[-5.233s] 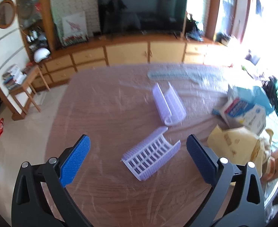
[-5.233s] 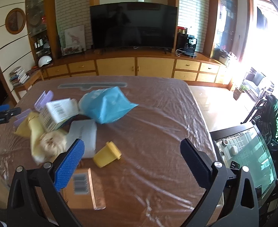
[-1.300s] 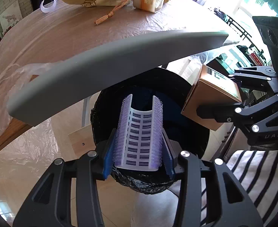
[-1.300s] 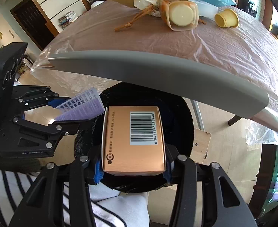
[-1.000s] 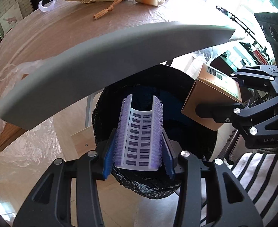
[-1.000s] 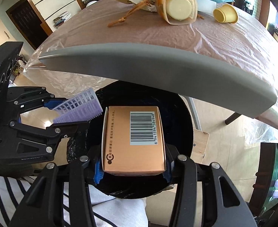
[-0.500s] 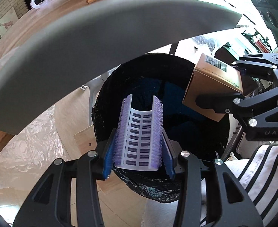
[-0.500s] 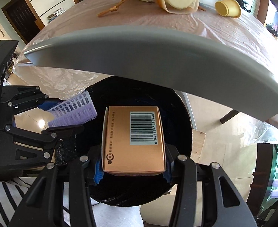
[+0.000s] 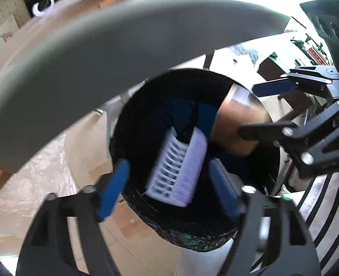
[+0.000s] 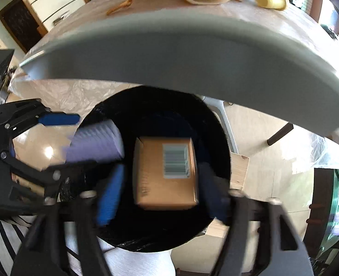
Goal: Collect trash
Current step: 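Open both tools to drop the roller and box into the bin, then grasp the yellow paper bag with the left tool while the right tool grasps the orange-labelled glass jar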
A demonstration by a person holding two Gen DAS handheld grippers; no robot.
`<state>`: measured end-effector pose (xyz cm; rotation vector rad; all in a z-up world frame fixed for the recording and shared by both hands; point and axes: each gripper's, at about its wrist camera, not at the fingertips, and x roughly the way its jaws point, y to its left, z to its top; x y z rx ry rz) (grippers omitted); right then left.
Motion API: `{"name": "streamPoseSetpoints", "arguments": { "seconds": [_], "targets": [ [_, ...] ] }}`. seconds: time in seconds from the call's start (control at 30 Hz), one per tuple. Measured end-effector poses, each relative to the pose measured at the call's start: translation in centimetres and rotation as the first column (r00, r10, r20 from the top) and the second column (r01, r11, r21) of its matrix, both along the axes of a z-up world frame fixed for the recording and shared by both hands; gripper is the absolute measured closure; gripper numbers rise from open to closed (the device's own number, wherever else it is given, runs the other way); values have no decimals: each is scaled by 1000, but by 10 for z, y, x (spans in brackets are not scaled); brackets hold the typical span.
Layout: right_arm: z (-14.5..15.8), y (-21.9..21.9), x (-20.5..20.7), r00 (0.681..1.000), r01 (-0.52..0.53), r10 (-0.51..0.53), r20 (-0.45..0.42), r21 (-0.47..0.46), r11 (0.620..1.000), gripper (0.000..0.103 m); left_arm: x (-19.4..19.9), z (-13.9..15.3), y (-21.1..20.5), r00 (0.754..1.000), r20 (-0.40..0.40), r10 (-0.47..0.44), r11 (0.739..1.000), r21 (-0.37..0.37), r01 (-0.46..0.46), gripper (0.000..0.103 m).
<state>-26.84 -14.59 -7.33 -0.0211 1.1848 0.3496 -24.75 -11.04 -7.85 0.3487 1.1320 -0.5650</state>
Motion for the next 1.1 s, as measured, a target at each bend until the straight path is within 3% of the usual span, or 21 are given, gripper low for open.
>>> {"name": "streamPoseSetpoints", "arguments": {
  "seconds": [0.23,0.37,0.47,0.6,0.7,0.8,0.97,1.1],
  "targets": [
    [12,-19,-10,1000,31,-31,1,34,999,28,2,8,9,999,-26,36,999,-30,-37,26],
    [36,-27,-18,999,33,-34,34,51,998,28,-3,28,15,999,-9,33,997,-65,-34,26],
    [67,-34,-26,994,21,-28,104,66,998,24,-8,58,23,1000,14,18,990,-139,-16,24],
    [111,-42,-24,969,32,-41,242,40,999,12,-9,110,34,995,92,22,962,-271,4,7],
    [129,-40,-13,943,45,-41,331,-5,999,7,10,141,46,982,165,90,951,-308,-35,3],
    [131,-41,8,931,57,-39,362,-40,998,6,36,152,54,967,187,173,941,-322,-106,3],
    [128,-32,48,932,74,-60,358,-24,997,6,96,156,65,935,102,340,881,-383,-278,3],
    [122,-22,79,938,81,-79,338,7,997,6,134,150,63,929,35,370,851,-414,-323,3]
  ]
}}
